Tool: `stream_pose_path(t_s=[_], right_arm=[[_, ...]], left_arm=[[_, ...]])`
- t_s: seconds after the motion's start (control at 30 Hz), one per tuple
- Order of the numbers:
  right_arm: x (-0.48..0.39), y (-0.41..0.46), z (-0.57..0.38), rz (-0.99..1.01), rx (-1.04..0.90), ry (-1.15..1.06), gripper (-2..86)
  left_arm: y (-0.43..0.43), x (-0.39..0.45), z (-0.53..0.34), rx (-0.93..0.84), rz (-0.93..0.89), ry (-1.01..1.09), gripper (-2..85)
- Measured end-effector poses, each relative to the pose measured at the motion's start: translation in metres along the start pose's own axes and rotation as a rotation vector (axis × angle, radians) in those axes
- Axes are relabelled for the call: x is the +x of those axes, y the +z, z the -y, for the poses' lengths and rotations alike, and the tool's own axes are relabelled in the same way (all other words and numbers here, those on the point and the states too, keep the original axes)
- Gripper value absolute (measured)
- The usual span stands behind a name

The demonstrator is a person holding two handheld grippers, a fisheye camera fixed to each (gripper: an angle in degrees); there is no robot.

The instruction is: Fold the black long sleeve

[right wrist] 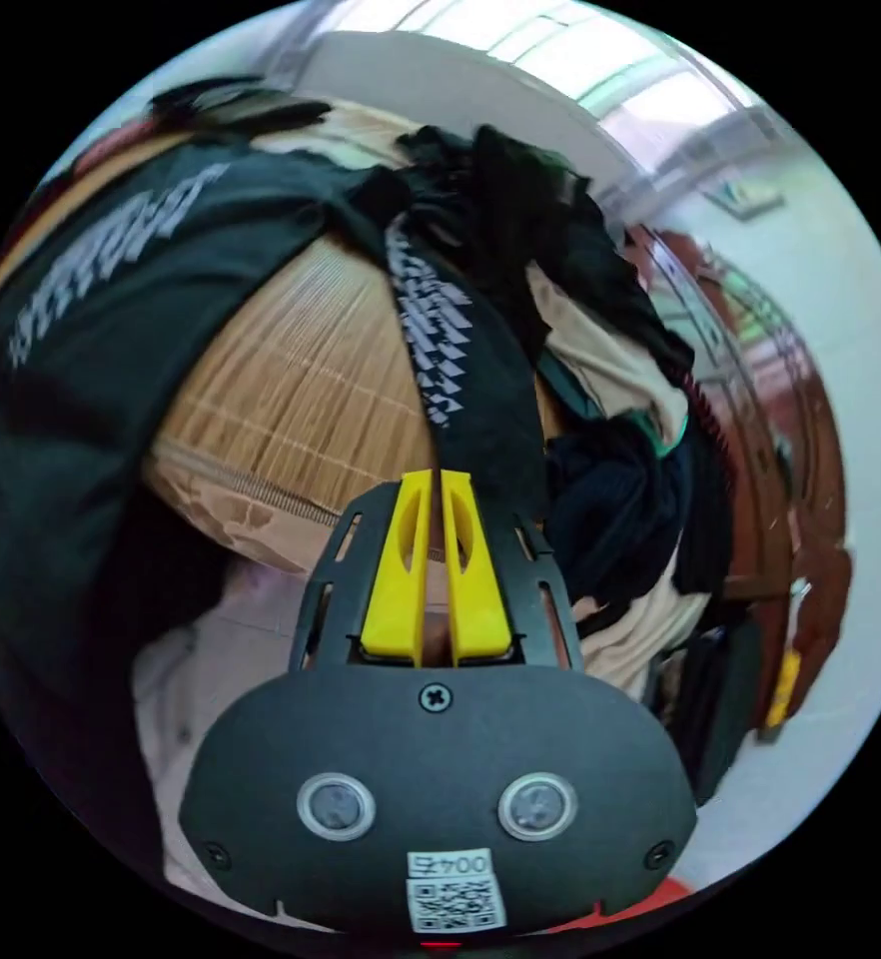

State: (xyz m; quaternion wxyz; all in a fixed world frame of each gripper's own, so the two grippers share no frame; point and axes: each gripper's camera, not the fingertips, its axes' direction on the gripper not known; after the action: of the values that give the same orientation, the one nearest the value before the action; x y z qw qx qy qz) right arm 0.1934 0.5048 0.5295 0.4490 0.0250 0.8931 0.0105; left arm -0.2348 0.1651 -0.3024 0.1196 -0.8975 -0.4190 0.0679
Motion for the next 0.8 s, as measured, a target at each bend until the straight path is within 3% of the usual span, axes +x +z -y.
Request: stream_pose_path(t_s=[0.07,0.3,0.5,0.63,0.8], right_arm=[[-0.028,0.012,0.013,-0.044,-0.054,-0.088,1.1],[-0.014,-0.015,0.043,0.023,0.041,0.069,8.6],[-0.022,-0.008,0.062,-0.044,-0.001,-0.153,11.3],[-0.009,-0.031,0.079,-0.051,0.077,-0.138,10.7],[-0.014,-0.018,0.085,-0.103,0.001,-0.226,8.6]], left_arm=[[0.0,0.002,0.002,-0.003,0.006,-0.001,0.1],[-0.001,0.002,0.012,-0.009,0.003,-0.008,0.1],[-0.004,-0.002,0.019,-0.012,-0.012,-0.024,0.1],[-0.006,-0.001,0.024,-0.015,-0.002,-0.022,0.0],[-0.009,-0.004,0.029,-0.019,-0.003,-0.023,0.0]])
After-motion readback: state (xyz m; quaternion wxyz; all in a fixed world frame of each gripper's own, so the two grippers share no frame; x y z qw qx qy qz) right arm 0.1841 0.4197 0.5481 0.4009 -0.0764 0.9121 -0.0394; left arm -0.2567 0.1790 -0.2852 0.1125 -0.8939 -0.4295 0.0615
